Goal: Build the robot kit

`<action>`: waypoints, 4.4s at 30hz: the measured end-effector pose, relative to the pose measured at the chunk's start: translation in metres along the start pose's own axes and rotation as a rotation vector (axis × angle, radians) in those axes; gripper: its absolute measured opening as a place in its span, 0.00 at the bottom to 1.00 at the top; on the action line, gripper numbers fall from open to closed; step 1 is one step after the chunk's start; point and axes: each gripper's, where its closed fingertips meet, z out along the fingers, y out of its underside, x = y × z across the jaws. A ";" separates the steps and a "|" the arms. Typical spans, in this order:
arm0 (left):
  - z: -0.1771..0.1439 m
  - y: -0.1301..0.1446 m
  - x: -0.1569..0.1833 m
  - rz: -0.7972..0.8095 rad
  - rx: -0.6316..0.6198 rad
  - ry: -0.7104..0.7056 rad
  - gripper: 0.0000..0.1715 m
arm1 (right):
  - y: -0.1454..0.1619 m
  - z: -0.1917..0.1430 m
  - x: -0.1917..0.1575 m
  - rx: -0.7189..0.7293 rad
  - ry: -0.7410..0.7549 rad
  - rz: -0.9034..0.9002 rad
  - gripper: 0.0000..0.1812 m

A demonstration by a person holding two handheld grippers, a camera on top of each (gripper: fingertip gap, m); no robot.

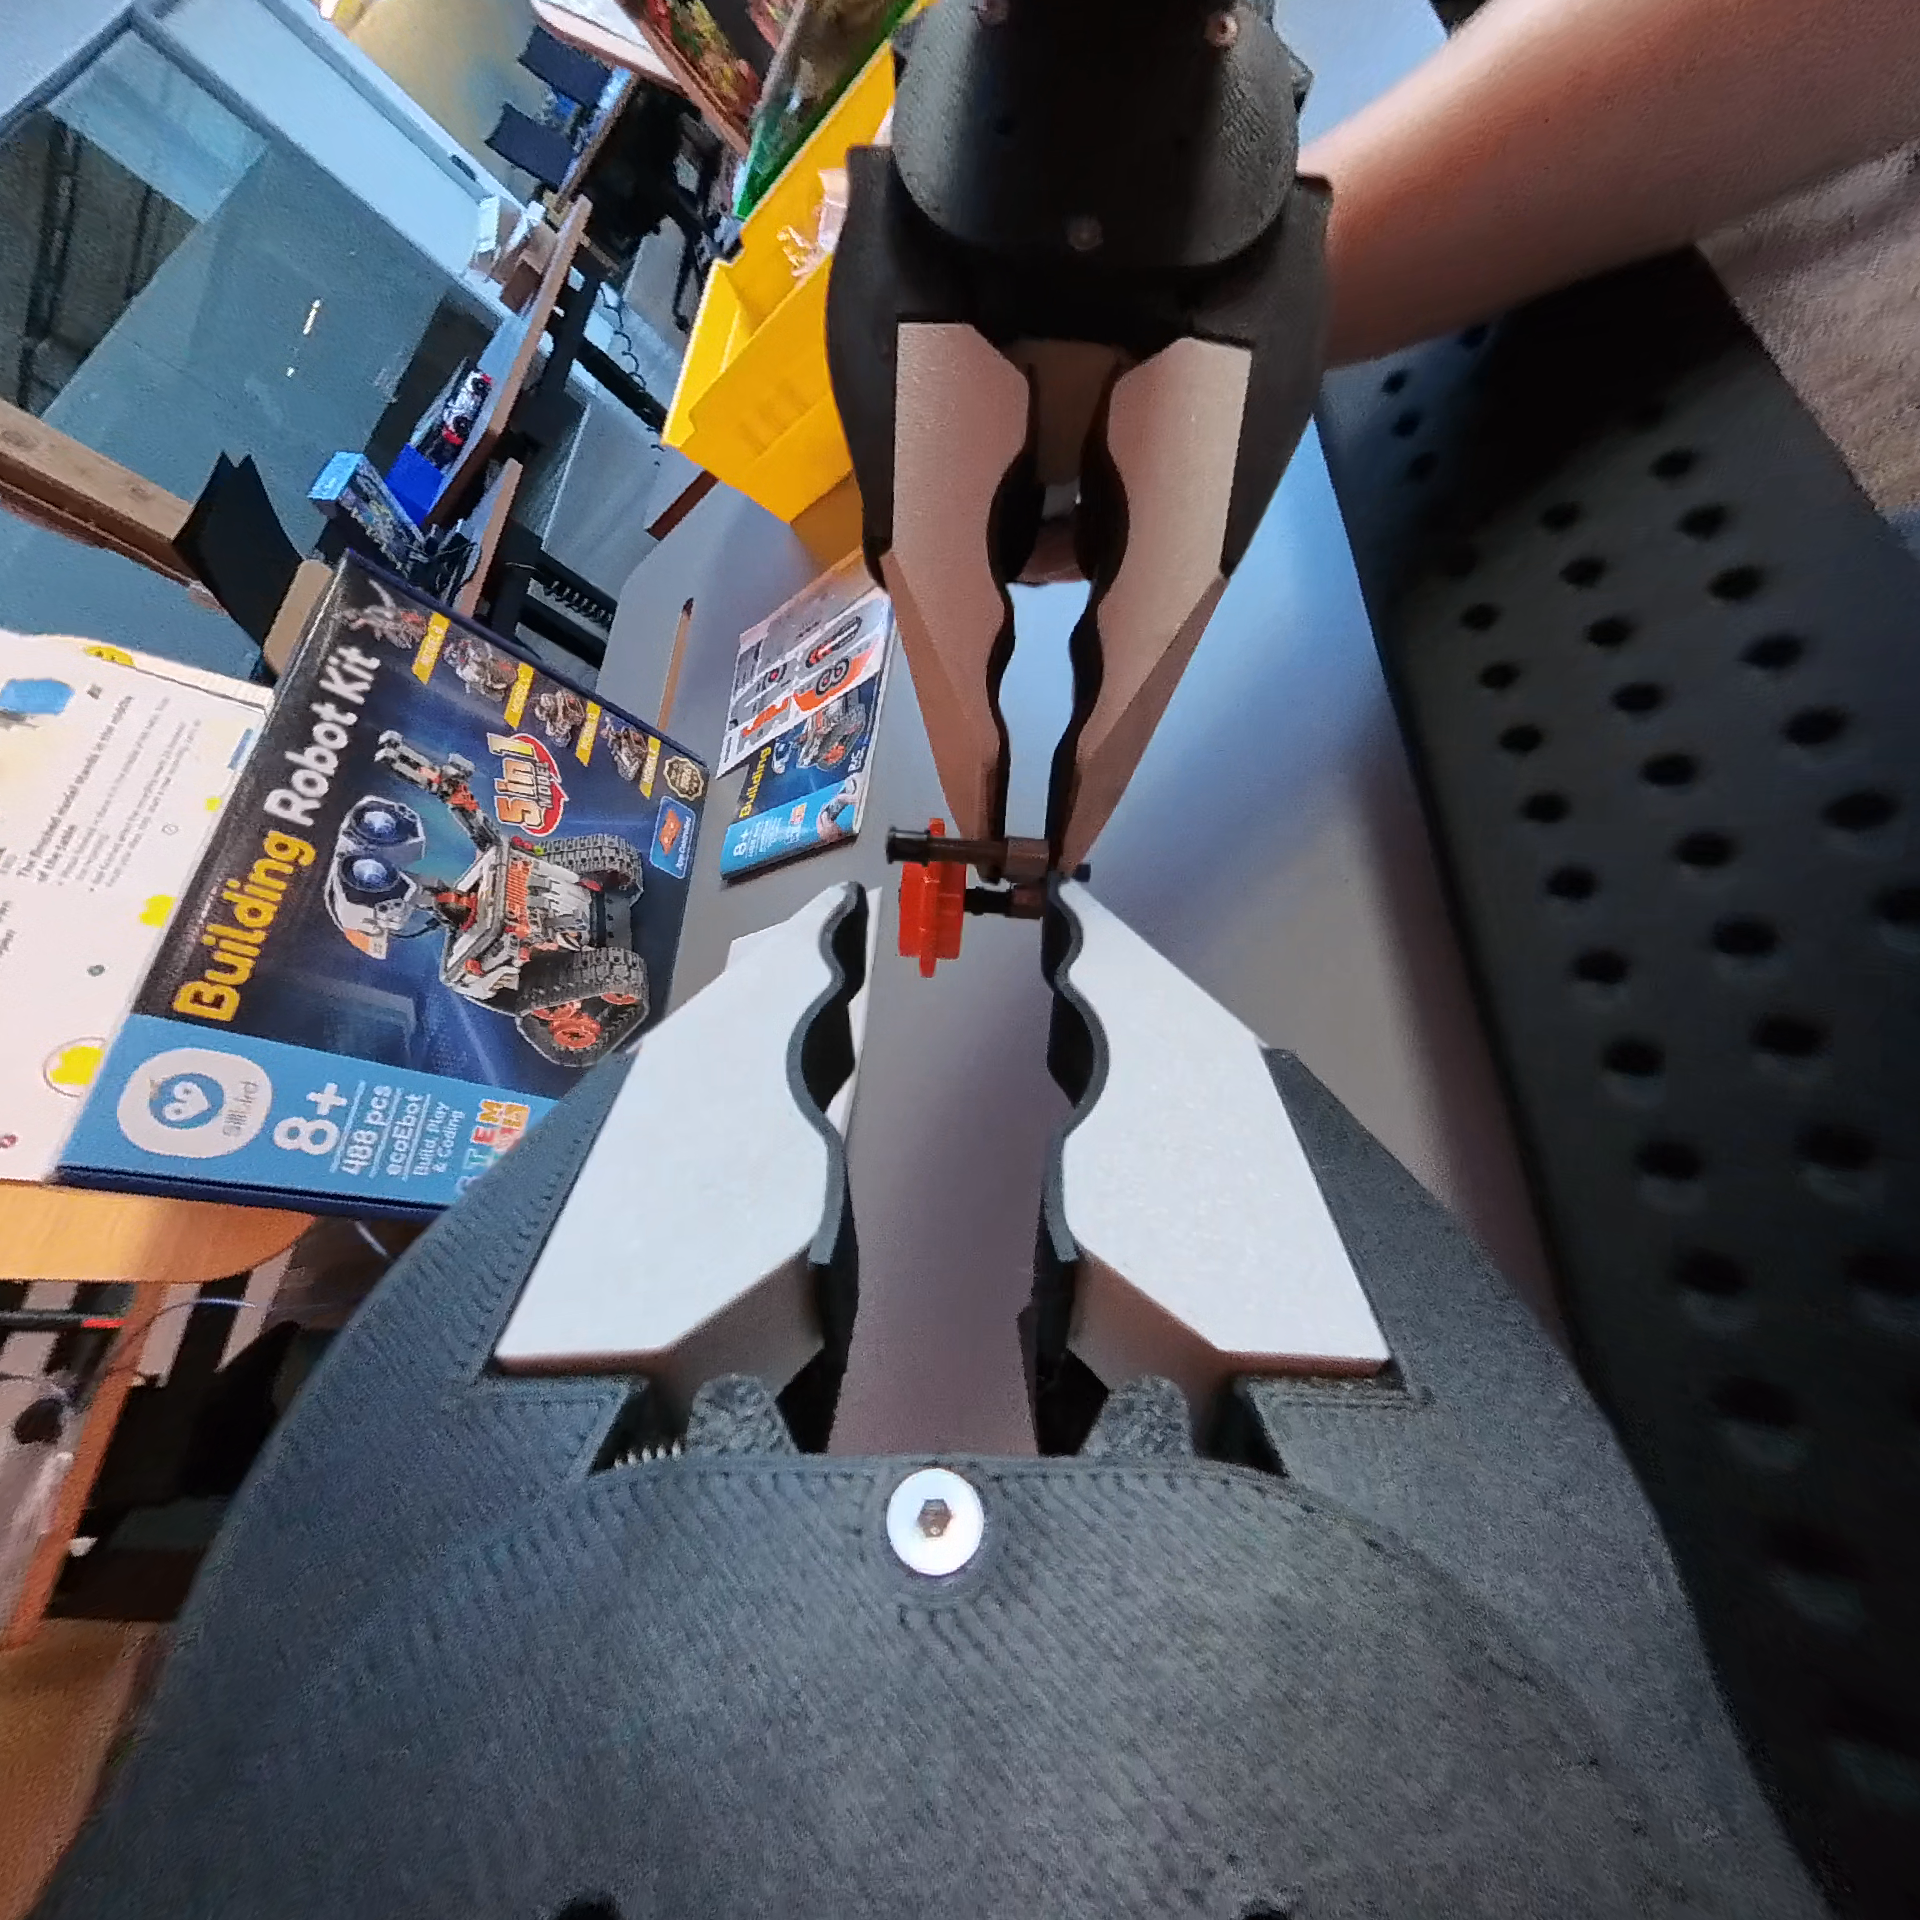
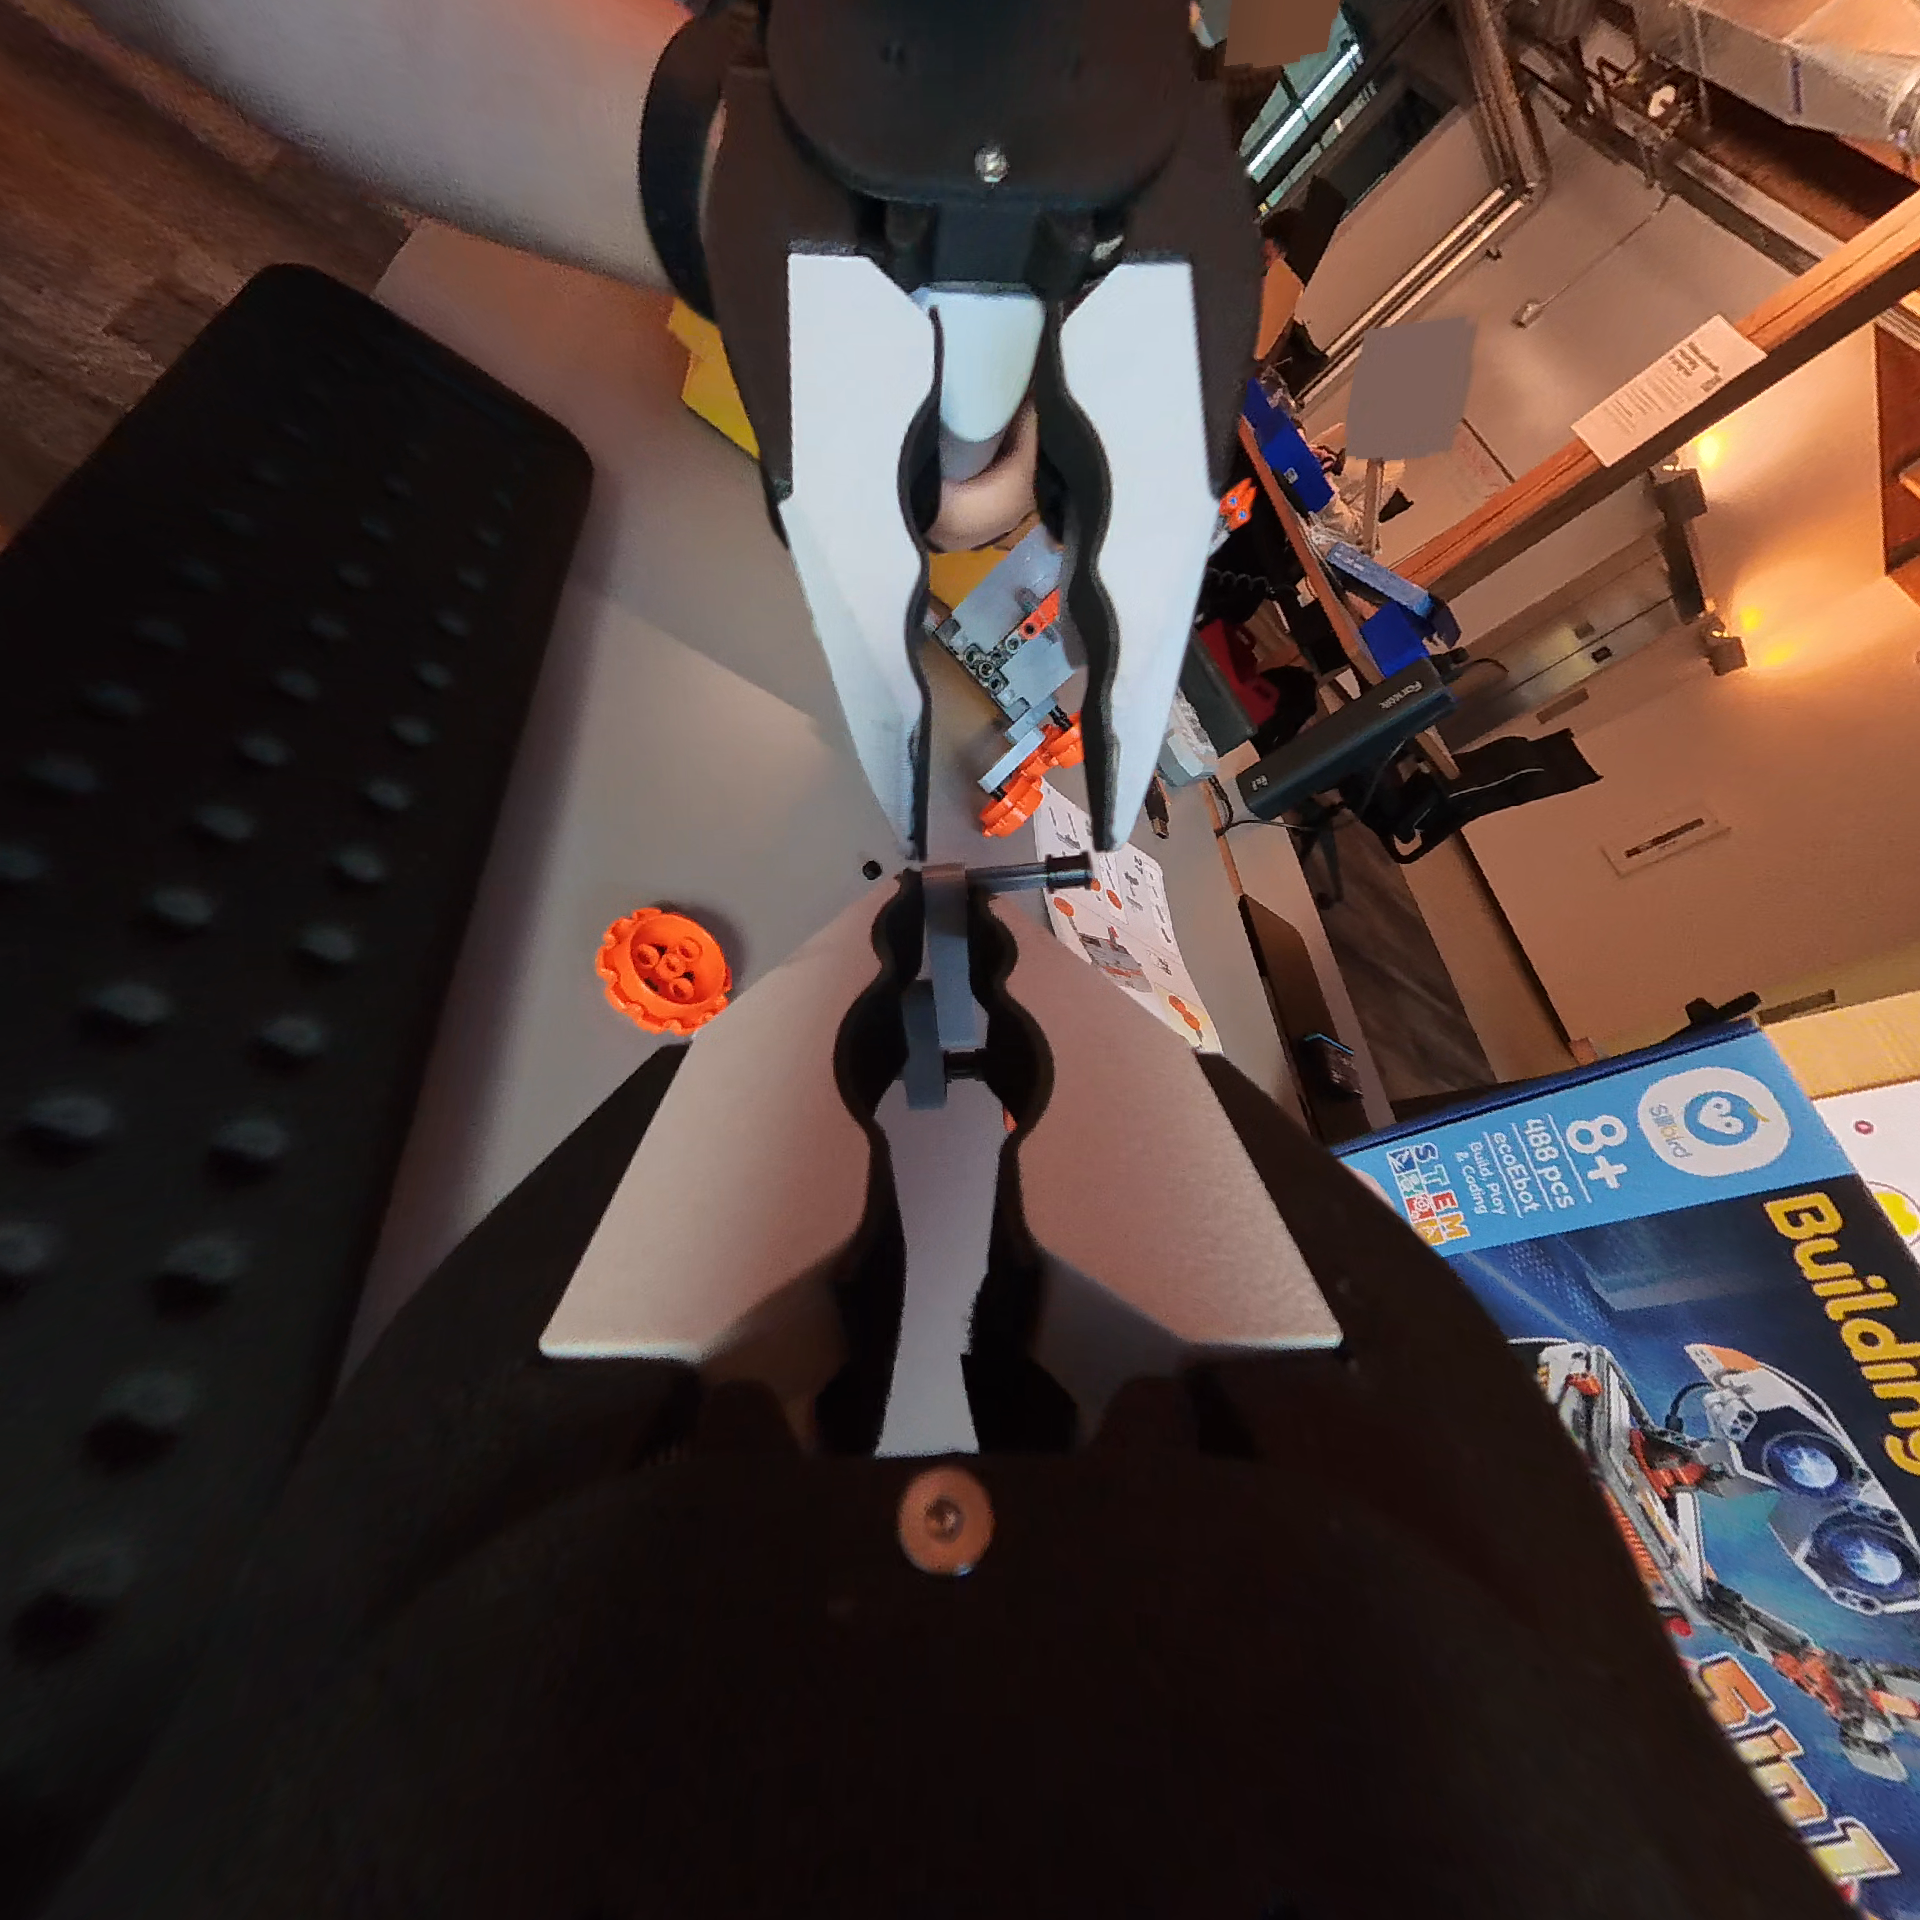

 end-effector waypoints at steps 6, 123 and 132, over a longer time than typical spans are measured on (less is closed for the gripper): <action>-0.001 -0.011 0.005 -0.024 0.021 0.027 0.15 | -0.006 0.001 -0.004 0.018 -0.007 -0.008 0.04; -0.010 -0.011 0.025 -1.029 0.538 0.272 0.03 | -0.007 0.013 -0.030 -0.106 0.281 -0.232 0.03; -0.003 -0.002 0.025 -1.104 0.527 0.289 0.03 | 0.002 0.016 -0.031 -0.122 0.259 -0.141 0.04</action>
